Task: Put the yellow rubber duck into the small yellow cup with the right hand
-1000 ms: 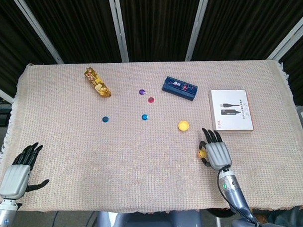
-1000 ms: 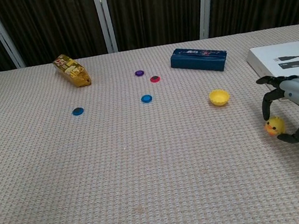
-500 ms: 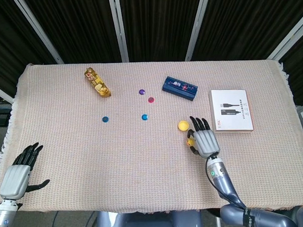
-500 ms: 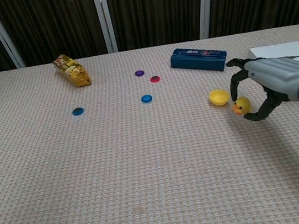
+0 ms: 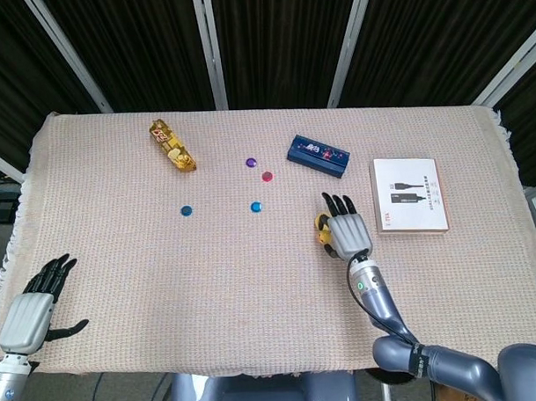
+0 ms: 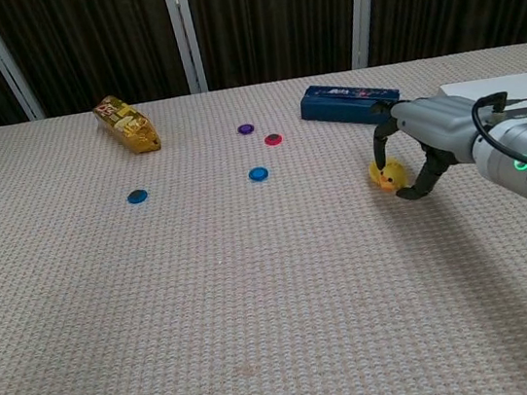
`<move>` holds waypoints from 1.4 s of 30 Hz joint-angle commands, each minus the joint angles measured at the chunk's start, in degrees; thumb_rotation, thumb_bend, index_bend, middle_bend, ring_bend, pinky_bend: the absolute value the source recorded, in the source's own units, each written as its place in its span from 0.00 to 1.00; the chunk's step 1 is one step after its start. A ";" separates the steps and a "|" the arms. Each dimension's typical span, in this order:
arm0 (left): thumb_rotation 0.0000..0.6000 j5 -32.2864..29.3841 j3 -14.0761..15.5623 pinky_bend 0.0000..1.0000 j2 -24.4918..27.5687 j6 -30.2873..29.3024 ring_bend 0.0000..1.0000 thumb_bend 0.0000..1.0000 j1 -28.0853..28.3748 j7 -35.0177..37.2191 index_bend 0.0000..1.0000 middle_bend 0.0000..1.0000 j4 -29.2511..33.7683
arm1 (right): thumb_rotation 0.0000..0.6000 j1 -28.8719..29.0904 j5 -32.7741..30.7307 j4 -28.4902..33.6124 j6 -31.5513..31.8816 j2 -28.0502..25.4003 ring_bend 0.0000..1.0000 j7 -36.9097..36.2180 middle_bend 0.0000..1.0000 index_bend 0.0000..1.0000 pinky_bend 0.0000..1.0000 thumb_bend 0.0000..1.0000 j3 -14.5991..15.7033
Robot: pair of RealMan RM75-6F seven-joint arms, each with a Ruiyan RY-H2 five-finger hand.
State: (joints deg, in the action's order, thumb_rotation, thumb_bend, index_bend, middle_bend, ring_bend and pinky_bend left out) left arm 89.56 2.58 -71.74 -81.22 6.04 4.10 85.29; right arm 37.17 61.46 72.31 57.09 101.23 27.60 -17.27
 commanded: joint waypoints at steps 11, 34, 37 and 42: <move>1.00 -0.12 0.18 0.16 0.23 0.48 0.00 0.00 0.06 0.57 0.00 0.00 0.28 | 1.00 3.59 -1.27 -6.04 -2.88 1.15 0.00 -2.32 0.00 0.50 0.00 0.24 -0.45; 1.00 -0.82 0.02 0.16 0.57 2.04 0.00 0.00 0.80 1.16 0.00 0.00 1.15 | 1.00 7.07 -2.01 -15.74 -6.41 3.71 0.00 -6.35 0.00 0.50 0.00 0.24 -0.09; 1.00 -0.89 -0.04 0.16 0.55 2.16 0.00 0.00 0.89 1.16 0.00 0.00 1.22 | 1.00 7.26 -1.90 -16.16 -6.44 3.89 0.00 -6.67 0.00 0.49 0.00 0.24 0.04; 1.00 -1.05 -0.11 0.16 0.57 2.46 0.00 0.00 1.07 1.24 0.00 0.00 1.36 | 1.00 7.48 -1.27 -15.95 -6.22 3.57 0.00 -7.24 0.00 0.44 0.00 0.24 0.31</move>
State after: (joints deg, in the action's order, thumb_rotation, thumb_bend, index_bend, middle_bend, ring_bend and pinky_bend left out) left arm 88.51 2.47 -71.17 -78.78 7.11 5.33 86.65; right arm 44.62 60.14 56.31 50.83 104.86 20.38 -16.99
